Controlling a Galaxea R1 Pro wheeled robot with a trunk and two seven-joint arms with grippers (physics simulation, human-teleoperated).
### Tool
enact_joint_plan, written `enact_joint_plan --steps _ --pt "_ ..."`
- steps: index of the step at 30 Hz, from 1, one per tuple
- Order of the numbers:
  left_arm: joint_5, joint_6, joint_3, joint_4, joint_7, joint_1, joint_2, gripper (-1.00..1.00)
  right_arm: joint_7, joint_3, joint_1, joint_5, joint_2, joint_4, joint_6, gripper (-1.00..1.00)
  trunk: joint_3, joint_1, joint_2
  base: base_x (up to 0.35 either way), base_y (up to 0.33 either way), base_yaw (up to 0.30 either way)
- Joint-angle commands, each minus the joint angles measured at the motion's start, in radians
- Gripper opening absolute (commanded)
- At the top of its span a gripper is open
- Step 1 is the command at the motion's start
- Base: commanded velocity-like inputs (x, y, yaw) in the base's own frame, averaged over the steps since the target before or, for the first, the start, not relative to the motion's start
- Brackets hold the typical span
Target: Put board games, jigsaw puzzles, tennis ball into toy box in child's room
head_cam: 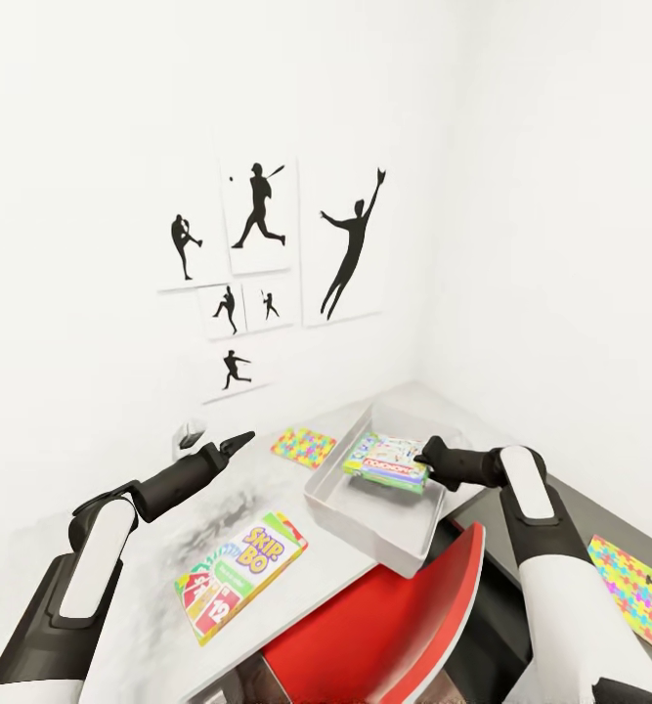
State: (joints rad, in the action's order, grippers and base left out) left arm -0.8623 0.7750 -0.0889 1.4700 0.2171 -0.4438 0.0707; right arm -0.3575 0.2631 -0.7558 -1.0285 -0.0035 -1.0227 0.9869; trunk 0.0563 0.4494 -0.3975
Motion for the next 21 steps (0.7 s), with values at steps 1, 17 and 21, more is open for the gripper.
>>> enact_joint_plan --steps 1,17,21 --pt "0.001 0.006 -0.002 0.0 0.004 -0.001 0.0 1.0 -0.02 0.001 -0.003 -0.012 0.001 0.0 -0.001 -1.0 0.004 0.001 -0.002 0.0 0.0 0.0" --pt "0.0 0.007 -0.002 0.001 0.004 -0.001 0.0 1.0 -0.174 0.002 -0.03 -0.013 0.029 0.004 -0.015 -1.0 0.026 0.001 -0.002 0.0 0.0 0.0" --pt "0.0 0.007 -0.002 0.001 0.004 -0.001 0.0 1.0 -0.178 0.001 -0.031 -0.014 0.03 0.004 -0.016 -1.0 0.027 0.001 -0.002 0.0 0.0 0.0"
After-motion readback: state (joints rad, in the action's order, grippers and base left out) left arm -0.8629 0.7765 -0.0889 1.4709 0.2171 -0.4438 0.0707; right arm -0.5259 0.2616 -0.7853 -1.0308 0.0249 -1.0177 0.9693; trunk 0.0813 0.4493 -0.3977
